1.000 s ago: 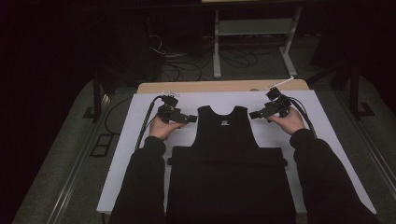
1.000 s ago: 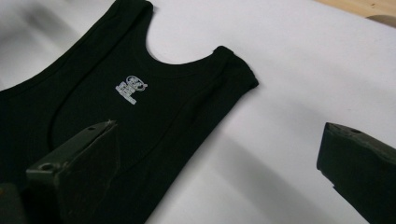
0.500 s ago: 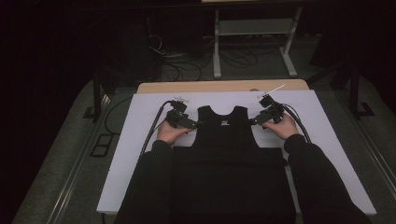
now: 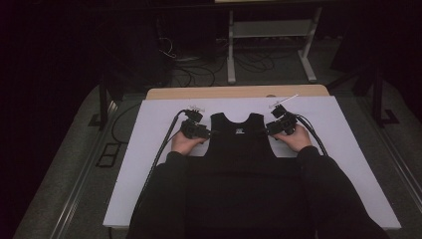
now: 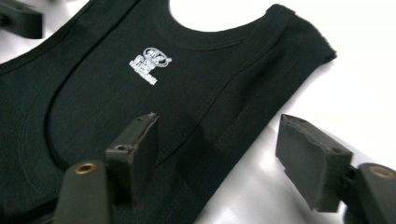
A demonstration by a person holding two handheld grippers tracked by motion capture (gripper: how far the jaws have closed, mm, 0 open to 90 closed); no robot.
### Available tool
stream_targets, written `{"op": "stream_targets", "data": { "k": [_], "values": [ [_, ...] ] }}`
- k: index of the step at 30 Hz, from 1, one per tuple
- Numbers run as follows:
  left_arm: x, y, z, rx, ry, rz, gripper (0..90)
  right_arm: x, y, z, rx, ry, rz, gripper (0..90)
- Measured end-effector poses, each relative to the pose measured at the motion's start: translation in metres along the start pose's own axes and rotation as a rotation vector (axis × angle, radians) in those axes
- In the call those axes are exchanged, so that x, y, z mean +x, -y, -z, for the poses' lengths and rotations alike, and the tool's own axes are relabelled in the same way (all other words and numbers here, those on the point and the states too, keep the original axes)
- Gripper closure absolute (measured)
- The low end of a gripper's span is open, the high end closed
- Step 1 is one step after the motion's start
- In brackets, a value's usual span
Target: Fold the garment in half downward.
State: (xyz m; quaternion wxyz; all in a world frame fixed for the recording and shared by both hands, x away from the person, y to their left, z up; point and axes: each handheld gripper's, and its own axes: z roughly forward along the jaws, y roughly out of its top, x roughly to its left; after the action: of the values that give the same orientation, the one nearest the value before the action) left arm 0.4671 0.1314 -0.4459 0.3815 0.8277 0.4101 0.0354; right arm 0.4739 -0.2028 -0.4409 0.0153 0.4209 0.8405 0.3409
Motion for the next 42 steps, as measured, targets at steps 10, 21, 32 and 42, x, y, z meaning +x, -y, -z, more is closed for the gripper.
{"op": "stream_targets", "data": {
  "k": [10,21,32,42],
  "values": [
    [-0.007,-0.001,-0.004,-0.002,0.006,-0.008,44.1,0.004,0.001,-0.004,-0.010,0.007,0.015,48.8],
    [-0.015,-0.001,-0.010,0.005,0.055,-0.014,66.3,0.006,0.001,-0.007,-0.017,0.004,-0.012,76.4],
    [-0.024,-0.006,-0.012,0.049,0.021,-0.027,86.0,0.007,0.003,-0.006,-0.022,-0.053,-0.080,83.6],
    [-0.031,-0.013,0.004,0.043,0.009,-0.048,86.4,0.018,-0.003,0.011,-0.054,-0.053,-0.054,84.0]
  ]
}}
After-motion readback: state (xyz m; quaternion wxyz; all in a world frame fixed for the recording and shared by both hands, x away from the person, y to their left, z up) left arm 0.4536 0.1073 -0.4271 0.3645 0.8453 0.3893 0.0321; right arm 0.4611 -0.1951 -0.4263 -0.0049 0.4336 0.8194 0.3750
